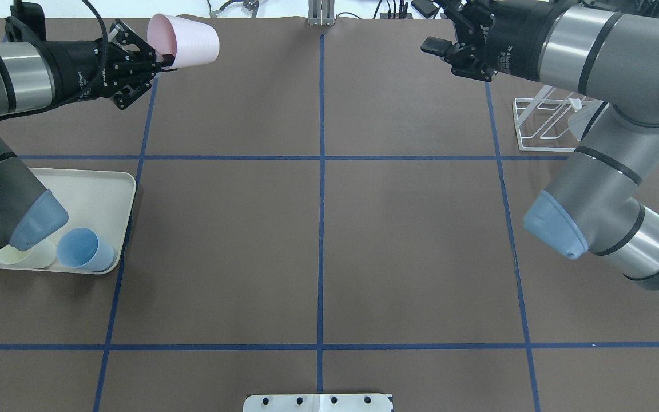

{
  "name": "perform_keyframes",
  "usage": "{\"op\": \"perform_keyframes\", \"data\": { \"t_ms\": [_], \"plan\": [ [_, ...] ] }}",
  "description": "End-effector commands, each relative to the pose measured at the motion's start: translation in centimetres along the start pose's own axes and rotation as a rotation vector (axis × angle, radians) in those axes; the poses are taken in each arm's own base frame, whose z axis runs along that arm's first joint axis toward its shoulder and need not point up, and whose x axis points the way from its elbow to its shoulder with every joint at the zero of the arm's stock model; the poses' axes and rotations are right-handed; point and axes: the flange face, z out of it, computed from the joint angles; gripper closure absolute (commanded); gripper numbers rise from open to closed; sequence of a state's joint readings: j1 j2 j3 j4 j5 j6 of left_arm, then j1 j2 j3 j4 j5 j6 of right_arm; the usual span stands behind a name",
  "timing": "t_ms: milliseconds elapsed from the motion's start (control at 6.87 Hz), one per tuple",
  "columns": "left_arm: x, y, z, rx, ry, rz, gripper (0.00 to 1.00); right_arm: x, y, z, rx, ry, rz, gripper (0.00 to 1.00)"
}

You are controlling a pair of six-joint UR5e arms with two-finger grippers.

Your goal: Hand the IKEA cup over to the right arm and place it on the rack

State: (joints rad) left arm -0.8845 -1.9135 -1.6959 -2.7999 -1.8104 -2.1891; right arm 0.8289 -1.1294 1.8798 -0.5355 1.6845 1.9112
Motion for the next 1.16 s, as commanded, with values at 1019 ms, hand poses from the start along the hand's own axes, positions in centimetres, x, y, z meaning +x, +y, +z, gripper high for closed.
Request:
{"op": "perform_keyframes", "data": {
  "t_ms": [1019],
  "plan": [
    [0.6, 15.2, 5.6, -0.278, 0.483, -0.55, 1.0, 2.0, 5.4, 3.6, -0.011, -0.176, 0.115, 0.0]
  ]
}}
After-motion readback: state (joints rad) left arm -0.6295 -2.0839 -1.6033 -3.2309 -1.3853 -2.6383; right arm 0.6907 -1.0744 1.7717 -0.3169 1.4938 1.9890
